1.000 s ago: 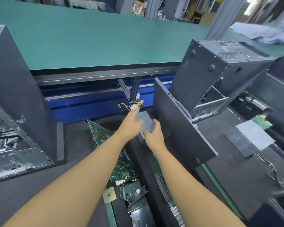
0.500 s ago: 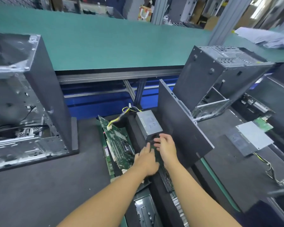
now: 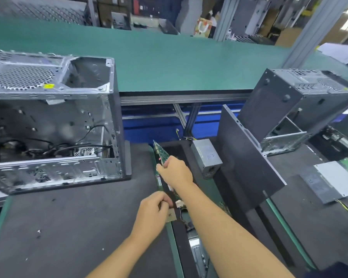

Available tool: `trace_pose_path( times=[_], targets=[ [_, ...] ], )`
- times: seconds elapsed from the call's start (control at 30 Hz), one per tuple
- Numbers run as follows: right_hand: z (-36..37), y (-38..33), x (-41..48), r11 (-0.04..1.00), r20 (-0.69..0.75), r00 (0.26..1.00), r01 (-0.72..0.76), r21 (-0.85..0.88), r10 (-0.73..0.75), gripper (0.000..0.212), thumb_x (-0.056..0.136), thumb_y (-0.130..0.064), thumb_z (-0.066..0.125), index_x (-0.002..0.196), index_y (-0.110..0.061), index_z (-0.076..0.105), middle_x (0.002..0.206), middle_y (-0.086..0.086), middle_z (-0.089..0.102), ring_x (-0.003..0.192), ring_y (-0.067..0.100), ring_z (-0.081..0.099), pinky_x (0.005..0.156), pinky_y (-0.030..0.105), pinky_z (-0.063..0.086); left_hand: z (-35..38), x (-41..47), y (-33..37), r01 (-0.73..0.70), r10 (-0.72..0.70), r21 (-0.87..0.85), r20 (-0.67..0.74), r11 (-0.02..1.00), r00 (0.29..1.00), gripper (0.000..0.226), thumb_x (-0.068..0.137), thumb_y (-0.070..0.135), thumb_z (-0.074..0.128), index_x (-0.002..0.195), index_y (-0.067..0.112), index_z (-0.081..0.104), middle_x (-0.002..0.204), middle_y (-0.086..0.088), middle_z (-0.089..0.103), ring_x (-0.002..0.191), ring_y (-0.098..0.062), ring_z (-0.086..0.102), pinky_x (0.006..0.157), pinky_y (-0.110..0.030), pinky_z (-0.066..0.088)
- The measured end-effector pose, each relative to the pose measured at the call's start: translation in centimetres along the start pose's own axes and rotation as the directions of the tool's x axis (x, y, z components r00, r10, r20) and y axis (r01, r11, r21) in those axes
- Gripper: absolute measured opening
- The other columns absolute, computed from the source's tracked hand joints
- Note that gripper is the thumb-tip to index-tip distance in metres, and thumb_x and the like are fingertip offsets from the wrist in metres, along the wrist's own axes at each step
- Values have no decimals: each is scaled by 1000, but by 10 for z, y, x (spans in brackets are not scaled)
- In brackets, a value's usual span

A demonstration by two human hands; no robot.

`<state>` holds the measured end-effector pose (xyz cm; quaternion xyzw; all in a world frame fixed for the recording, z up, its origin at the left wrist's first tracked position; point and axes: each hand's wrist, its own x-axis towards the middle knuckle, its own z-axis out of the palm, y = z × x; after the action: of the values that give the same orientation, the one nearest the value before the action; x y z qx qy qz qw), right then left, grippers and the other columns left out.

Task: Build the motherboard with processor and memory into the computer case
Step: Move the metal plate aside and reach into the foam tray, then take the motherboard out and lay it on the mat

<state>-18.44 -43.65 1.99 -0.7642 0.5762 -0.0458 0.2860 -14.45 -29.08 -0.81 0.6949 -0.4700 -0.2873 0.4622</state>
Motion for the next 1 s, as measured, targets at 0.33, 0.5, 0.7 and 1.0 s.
trace_pose_path(
  times=[0.33,0.5,0.7,1.0],
  targets=[
    [23,-23,26,948,-146,988,-100,-301,58,26,99,-23,55,120,-9,59,124,12,62,113,34,61,83,36,49,-43,-4,-53,368,-369,-30,-56,929,928,37,89,1,44,69,25,64,67,8,65,42,-2,43,41,-13,32],
    [19,-31,31,934,-151,987,-110,-341,61,24,96,-20,61,118,-9,61,118,10,66,108,32,65,76,35,45,-44,5,-54,384,-386,-46,-39,922,922,35,89,3,42,72,24,65,75,6,69,40,0,48,41,-11,34],
    [-8,-31,21,913,-212,977,-97,-395,13,19,97,-12,62,114,-5,63,113,13,68,102,32,68,70,35,47,-47,5,-66,429,-434,-87,-44,899,900,38,88,4,42,68,25,66,72,9,69,43,-2,47,42,-15,36],
    [-92,-54,-48,969,-301,954,-67,-237,-7,33,93,4,52,69,-11,35,76,6,48,73,30,53,56,30,40,-44,6,-68,575,-604,-327,16,750,797,26,93,8,46,80,17,68,86,0,71,67,-17,58,55,-24,40]
  ],
)
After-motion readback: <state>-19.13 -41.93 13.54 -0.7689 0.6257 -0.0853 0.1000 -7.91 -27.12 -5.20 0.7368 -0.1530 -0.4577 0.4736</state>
